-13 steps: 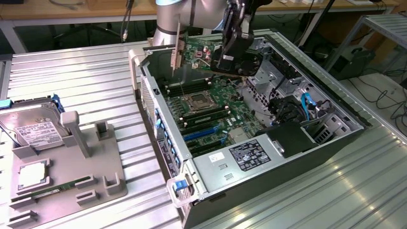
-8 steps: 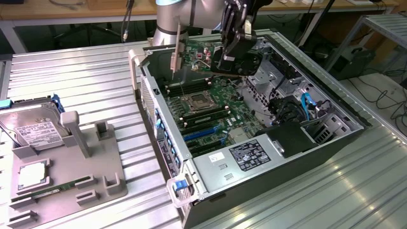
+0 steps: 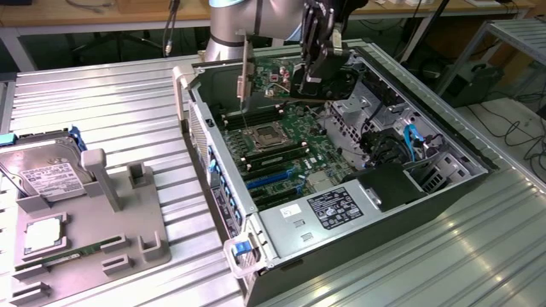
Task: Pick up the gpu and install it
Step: 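Insert the gpu into the slot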
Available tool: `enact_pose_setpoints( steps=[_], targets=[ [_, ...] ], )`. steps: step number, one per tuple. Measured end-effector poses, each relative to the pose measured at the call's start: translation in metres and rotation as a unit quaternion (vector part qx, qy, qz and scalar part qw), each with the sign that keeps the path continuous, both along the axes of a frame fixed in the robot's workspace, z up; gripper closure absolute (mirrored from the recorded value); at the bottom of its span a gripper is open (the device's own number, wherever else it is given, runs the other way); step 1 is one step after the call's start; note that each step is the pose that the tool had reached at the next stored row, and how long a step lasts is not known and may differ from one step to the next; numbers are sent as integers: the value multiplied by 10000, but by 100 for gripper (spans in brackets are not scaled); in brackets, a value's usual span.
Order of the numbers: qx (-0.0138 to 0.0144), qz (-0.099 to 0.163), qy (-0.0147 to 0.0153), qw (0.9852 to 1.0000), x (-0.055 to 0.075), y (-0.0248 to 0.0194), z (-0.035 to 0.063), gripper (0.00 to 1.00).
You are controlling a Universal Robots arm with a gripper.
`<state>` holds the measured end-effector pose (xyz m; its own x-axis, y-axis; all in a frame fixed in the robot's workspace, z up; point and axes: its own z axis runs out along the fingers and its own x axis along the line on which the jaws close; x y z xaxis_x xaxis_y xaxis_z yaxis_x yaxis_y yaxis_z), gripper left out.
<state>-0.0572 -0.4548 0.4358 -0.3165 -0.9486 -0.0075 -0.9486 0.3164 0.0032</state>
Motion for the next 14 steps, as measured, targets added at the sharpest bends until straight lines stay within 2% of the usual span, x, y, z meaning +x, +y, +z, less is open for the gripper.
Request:
enact_pose_setpoints(
  steps=[5, 10, 14],
  targets=[
    [-19, 385, -5, 9993, 0, 1, -26, 73],
    [-31, 891, -5, 9960, 0, 1, -49, 73],
    [-32, 1254, -6, 9921, 0, 1, -67, 73]
  ],
)
